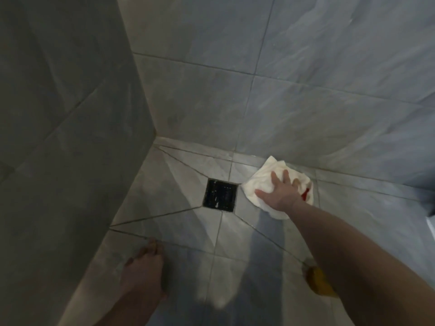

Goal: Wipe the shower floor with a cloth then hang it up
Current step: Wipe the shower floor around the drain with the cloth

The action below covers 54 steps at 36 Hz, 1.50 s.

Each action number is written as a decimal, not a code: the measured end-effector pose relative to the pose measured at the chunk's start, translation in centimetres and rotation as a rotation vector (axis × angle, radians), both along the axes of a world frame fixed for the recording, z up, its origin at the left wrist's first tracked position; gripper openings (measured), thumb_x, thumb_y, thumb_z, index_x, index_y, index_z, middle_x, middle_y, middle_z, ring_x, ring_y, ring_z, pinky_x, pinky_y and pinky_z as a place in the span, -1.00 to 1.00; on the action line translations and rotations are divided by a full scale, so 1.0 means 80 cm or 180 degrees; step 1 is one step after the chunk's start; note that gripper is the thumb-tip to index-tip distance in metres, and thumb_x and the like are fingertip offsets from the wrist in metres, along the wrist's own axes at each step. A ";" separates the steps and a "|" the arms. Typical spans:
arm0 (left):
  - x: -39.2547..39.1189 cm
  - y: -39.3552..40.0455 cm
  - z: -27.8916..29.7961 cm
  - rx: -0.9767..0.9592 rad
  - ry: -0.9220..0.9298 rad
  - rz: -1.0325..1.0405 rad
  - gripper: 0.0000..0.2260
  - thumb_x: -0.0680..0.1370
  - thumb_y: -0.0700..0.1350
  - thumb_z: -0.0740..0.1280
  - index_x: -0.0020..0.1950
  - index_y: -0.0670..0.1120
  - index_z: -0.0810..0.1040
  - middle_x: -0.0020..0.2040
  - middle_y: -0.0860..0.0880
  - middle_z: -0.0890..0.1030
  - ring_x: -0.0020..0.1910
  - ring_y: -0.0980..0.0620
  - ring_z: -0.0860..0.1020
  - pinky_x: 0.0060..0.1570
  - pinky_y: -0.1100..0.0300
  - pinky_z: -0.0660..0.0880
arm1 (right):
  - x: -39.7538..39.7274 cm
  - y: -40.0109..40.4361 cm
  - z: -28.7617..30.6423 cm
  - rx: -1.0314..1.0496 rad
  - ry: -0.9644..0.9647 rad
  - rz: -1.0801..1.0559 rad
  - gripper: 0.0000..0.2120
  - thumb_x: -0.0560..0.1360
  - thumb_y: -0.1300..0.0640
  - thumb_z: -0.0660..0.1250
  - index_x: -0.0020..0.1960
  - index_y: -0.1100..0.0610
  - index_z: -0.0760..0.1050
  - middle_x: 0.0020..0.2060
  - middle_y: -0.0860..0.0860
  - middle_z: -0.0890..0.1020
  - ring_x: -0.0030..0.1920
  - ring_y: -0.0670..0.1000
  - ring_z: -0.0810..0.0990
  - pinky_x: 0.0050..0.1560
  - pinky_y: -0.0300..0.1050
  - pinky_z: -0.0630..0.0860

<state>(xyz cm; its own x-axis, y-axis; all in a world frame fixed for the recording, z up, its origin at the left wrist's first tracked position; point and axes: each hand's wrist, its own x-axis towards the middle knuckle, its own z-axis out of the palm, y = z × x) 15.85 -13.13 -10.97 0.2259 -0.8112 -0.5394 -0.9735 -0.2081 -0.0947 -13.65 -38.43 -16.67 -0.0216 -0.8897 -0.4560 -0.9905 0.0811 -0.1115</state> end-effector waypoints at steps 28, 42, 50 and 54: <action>-0.004 -0.007 0.012 0.0101 -0.0087 -0.0021 0.00 0.38 0.12 0.47 0.57 -0.17 -0.09 0.53 -0.03 0.22 0.41 0.01 0.38 0.29 0.14 0.36 | -0.032 0.012 0.020 0.0549 0.0411 0.0171 -0.31 0.59 -0.28 -0.10 0.61 0.03 -0.09 0.61 0.02 -0.10 0.58 0.19 -0.19 0.46 0.41 -0.09; 0.002 -0.011 0.006 0.0175 0.0040 0.0060 0.05 0.34 0.09 0.53 0.57 -0.16 -0.08 0.59 -0.08 0.04 0.49 -0.06 0.24 0.38 0.08 0.27 | 0.070 -0.034 0.033 0.0153 0.0083 -0.0026 -0.44 0.58 0.00 0.15 0.56 -0.01 0.15 0.53 0.21 0.14 0.50 0.31 0.14 0.46 0.31 0.12; 0.001 -0.015 0.010 0.0202 -0.0019 0.0072 0.02 0.35 0.03 0.53 0.57 -0.18 -0.07 0.57 -0.11 0.11 0.46 -0.07 0.30 0.35 0.10 0.31 | 0.207 -0.032 0.047 0.0037 -0.0472 0.1132 -0.55 0.60 0.04 0.14 0.49 -0.03 0.31 0.47 0.11 0.35 0.46 0.17 0.31 0.46 0.16 0.22; 0.002 -0.014 0.011 0.0242 0.0006 0.0067 0.00 0.36 0.00 0.52 0.58 -0.15 -0.07 0.57 -0.09 0.09 0.43 -0.07 0.33 0.32 0.09 0.34 | 0.294 0.000 0.057 0.0145 -0.0386 0.2037 -0.54 0.60 0.09 0.20 0.49 0.02 0.33 0.44 0.11 0.39 0.45 0.15 0.33 0.51 0.17 0.11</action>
